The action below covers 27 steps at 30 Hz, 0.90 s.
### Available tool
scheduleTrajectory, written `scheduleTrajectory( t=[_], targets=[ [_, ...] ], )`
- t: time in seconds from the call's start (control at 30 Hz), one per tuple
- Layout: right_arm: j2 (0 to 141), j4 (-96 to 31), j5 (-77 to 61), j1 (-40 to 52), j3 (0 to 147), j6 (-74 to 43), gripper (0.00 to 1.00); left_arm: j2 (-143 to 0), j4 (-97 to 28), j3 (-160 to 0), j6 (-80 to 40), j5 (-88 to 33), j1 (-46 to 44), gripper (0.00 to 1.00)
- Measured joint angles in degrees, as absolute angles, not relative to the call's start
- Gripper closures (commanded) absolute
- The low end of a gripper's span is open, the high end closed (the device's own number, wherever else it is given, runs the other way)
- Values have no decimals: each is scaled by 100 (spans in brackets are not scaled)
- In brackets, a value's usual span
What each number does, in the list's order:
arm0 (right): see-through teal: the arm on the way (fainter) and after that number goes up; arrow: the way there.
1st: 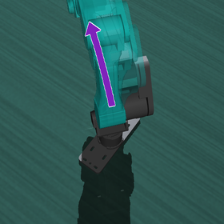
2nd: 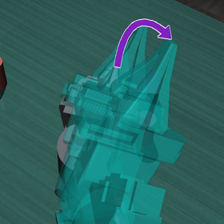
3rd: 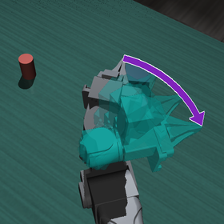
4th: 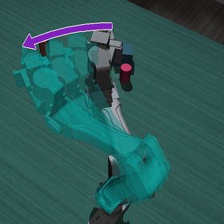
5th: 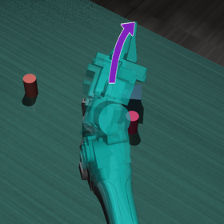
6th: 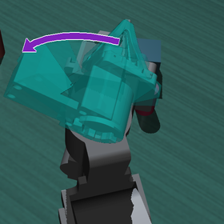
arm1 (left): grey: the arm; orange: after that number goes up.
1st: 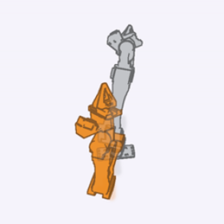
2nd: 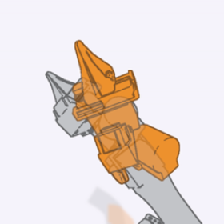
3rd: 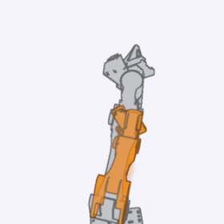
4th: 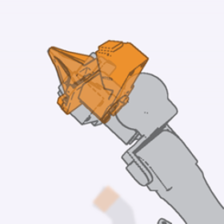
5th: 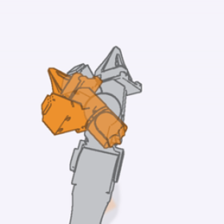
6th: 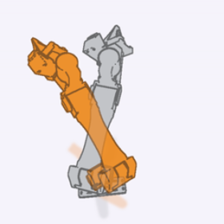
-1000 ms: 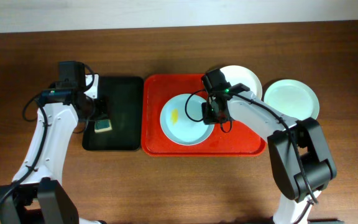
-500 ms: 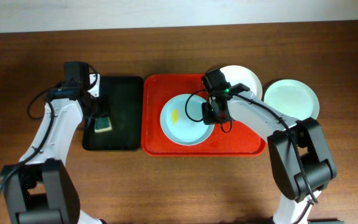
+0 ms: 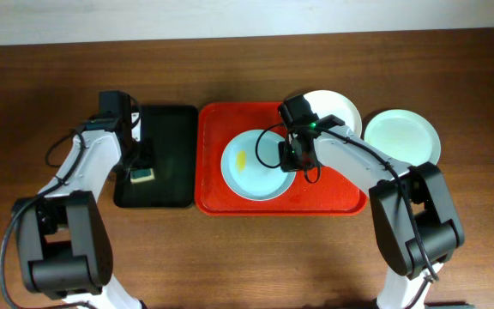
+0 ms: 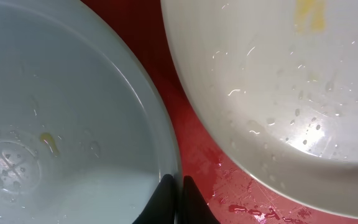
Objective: Clean dirty plates on tray and stack at the side
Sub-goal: 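Close the left gripper on the green-and-yellow sponge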
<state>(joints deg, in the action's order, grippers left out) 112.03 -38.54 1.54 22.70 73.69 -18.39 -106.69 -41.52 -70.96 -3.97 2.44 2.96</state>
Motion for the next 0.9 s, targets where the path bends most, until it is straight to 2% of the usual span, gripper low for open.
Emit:
scheduleTrajectory(
  t=[0.47,0.67,0.9],
  targets=[
    [11203,-3854,154,2270,7369,-1839,95,-10838,-4060,-7081,-587,148,351,57],
    [11203,-3854,156,2270,7369,-1841,95,-10838,-4045,-7081,-633,-156,644,65],
    [11203,-3854,156,2270,7369,-1841,95,-10838,-4045,-7081,-652,-215,690,62]
  ],
)
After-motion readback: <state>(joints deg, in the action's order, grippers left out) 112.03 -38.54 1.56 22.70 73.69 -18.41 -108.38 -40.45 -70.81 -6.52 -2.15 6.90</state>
